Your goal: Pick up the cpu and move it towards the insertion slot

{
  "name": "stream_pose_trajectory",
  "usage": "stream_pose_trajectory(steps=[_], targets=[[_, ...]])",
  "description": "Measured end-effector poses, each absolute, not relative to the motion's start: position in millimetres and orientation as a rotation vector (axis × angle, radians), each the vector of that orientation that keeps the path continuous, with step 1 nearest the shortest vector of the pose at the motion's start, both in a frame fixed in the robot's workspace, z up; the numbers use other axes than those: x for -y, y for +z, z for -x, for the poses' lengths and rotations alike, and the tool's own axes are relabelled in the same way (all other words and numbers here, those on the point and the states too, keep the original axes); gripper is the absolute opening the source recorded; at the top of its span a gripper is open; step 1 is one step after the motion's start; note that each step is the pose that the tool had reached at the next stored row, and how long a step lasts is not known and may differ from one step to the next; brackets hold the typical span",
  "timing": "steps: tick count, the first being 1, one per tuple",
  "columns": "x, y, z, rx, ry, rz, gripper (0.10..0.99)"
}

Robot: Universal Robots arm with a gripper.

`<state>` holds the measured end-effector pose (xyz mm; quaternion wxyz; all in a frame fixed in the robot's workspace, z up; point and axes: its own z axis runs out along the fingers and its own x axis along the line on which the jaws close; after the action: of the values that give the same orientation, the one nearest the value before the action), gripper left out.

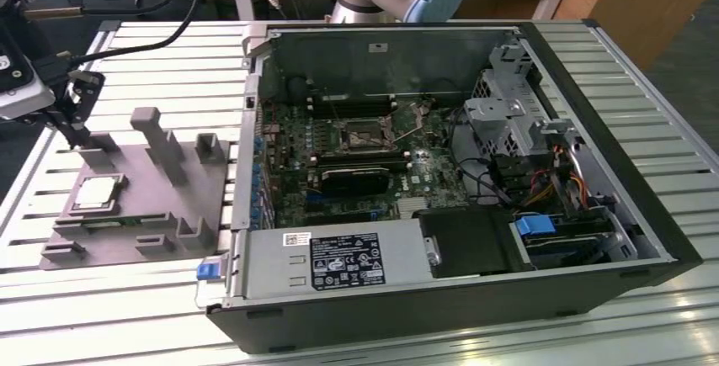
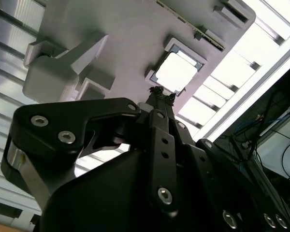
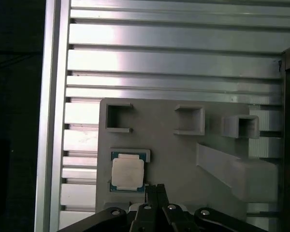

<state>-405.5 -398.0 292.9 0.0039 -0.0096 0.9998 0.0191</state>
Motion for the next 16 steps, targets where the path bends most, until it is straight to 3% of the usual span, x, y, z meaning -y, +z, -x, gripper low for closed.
stream_pose_trajectory(steps=[16], targets=[[398,270,411,-3.132,0.060,0.030,0.102]])
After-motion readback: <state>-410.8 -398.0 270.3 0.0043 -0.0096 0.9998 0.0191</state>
